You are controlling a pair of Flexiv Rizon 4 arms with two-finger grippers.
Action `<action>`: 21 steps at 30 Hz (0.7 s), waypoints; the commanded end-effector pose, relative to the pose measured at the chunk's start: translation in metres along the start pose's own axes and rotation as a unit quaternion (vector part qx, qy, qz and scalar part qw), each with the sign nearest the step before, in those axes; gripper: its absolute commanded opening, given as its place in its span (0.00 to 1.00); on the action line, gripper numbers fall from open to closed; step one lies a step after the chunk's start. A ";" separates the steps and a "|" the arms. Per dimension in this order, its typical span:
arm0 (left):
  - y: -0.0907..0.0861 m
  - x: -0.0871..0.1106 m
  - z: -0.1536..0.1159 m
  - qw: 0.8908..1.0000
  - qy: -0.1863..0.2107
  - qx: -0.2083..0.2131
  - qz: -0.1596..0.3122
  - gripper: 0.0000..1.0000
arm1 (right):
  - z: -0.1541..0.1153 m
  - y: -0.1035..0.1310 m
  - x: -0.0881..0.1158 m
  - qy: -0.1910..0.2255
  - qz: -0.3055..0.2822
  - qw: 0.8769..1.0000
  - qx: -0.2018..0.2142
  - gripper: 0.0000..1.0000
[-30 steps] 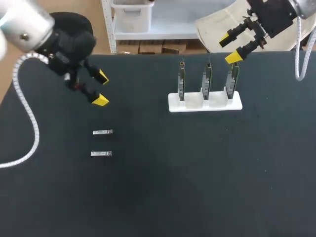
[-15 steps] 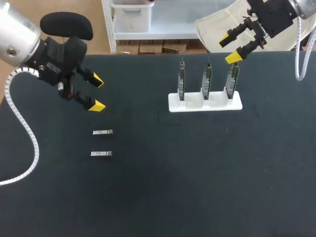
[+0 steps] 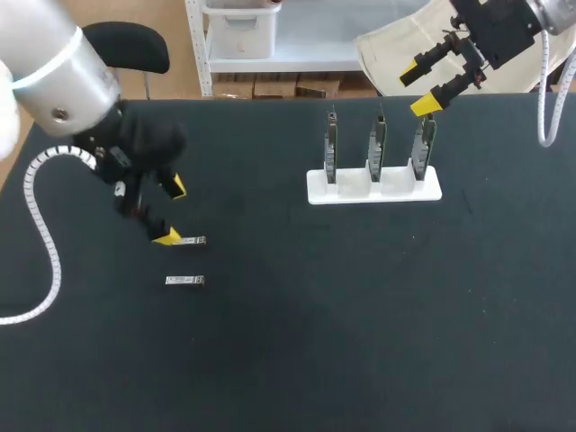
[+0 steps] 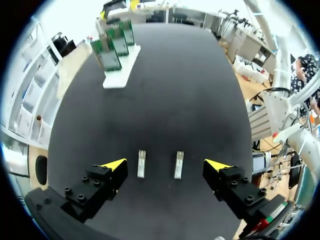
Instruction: Pick up the optical module with the left hand, and insert it into the network port with the right hand.
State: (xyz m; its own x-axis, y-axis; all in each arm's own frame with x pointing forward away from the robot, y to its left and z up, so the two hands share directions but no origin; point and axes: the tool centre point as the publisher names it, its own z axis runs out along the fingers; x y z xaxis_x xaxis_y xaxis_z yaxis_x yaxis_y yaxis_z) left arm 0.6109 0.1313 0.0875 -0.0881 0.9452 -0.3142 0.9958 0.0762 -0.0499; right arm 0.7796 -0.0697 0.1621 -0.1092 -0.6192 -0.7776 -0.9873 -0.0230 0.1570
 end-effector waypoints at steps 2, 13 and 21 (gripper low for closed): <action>-0.008 0.014 0.004 0.999 0.039 -0.011 -0.006 1.00 | 0.000 0.002 0.001 -0.001 -0.001 1.000 0.002 1.00; 0.001 0.020 0.020 0.994 0.103 -0.041 0.021 1.00 | 0.000 0.002 0.001 -0.001 -0.001 1.000 0.002 1.00; 0.017 0.024 0.035 0.992 0.122 -0.026 0.027 1.00 | 0.000 0.002 0.001 -0.001 -0.001 1.000 0.002 1.00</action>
State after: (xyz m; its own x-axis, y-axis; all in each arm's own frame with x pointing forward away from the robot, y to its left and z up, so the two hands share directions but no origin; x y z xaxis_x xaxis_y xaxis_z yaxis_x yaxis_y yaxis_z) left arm 0.6113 0.1492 0.0524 -0.0320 0.9949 -0.0959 0.9986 0.0358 0.0379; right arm 0.7796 -0.0697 0.1621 -0.1092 -0.6192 -0.7776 -0.9873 -0.0230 0.1570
